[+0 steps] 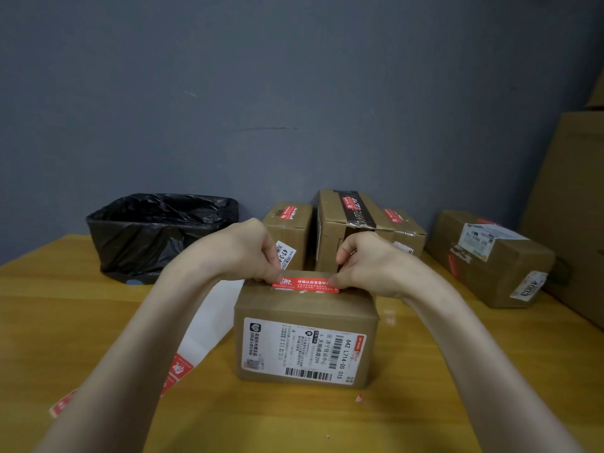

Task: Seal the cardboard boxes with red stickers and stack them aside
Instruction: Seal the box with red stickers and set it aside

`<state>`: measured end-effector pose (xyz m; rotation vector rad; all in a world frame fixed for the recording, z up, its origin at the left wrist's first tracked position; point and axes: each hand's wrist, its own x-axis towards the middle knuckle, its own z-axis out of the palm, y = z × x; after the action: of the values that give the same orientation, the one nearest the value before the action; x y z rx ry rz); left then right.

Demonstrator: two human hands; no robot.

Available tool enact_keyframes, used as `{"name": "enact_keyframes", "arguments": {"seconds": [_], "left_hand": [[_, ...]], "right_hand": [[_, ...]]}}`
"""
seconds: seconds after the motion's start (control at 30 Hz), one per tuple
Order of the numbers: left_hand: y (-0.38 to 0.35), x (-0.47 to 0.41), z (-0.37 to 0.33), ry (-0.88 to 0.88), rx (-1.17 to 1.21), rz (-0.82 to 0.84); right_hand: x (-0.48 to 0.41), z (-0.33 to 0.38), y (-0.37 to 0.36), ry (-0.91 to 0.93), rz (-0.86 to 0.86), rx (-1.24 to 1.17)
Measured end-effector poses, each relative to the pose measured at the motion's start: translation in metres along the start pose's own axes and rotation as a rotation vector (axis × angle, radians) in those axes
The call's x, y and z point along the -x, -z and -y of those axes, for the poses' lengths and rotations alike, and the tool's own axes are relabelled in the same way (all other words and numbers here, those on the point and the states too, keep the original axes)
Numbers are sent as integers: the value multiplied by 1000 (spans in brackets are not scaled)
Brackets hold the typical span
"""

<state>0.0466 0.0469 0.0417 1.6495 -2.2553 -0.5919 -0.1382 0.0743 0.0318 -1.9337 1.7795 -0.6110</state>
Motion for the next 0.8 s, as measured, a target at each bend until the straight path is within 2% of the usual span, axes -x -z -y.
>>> {"name": "enact_keyframes", "arguments": {"seconds": [0.5,0.63,0.73,0.8], "left_hand": [[-3,1,-3,-15,-140,-21],[-1,-1,4,-6,-131,-37],[-2,-6,8,-20,-44,-107],[-6,-9,7,-22,-33,-160]], "right_hand": [[0,-2,-1,43,25,117],[0,-6,4,44,37,67],[-2,-7,3,40,7,-5],[-3,-4,-5,41,-47,28]]}}
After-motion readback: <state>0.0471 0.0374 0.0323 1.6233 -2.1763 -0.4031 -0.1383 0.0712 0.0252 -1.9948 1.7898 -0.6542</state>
